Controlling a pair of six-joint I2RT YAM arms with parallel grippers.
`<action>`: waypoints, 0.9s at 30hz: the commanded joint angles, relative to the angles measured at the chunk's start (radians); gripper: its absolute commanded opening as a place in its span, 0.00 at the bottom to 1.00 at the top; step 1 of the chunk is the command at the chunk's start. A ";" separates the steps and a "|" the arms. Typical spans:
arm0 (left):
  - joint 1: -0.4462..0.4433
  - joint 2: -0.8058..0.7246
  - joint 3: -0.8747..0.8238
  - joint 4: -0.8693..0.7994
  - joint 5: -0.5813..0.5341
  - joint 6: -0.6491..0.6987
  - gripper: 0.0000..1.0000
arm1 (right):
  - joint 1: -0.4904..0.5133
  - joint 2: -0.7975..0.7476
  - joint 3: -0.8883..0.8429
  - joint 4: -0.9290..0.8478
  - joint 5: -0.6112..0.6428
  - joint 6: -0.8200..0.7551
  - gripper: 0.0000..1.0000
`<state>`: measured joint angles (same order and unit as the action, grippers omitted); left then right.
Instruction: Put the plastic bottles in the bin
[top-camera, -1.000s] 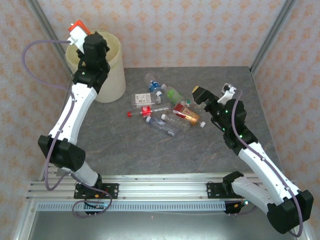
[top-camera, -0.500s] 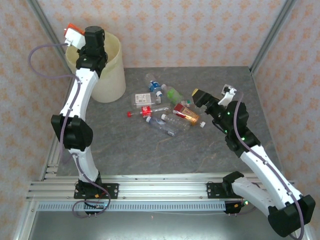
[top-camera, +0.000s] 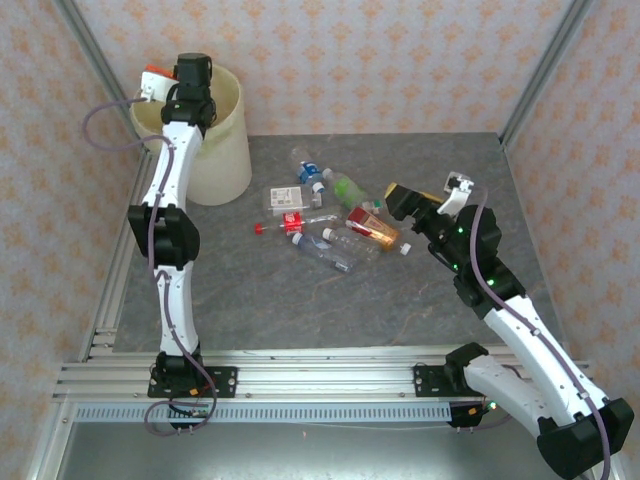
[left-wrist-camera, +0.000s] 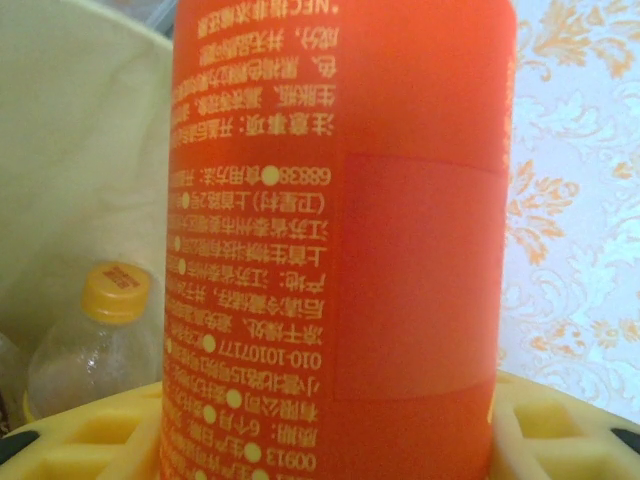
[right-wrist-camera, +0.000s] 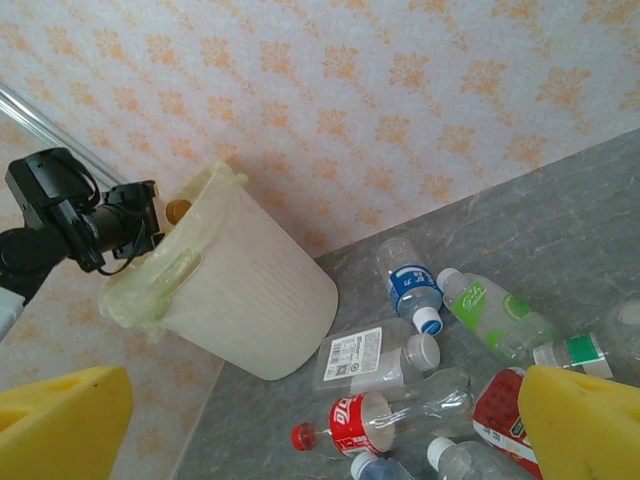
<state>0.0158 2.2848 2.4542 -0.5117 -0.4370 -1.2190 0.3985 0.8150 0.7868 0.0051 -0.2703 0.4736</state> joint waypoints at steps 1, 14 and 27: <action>0.017 0.026 0.040 -0.026 0.007 -0.110 0.56 | 0.002 -0.013 0.006 -0.029 -0.017 -0.033 0.99; 0.024 0.091 0.270 -0.081 0.121 0.020 0.96 | 0.004 -0.011 0.002 -0.031 -0.018 -0.038 0.99; 0.006 -0.068 0.167 -0.102 0.242 0.135 1.00 | 0.003 -0.013 -0.007 -0.027 -0.005 -0.008 0.99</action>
<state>0.0326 2.3234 2.6549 -0.6033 -0.2222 -1.1328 0.3985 0.8150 0.7868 -0.0418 -0.2771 0.4522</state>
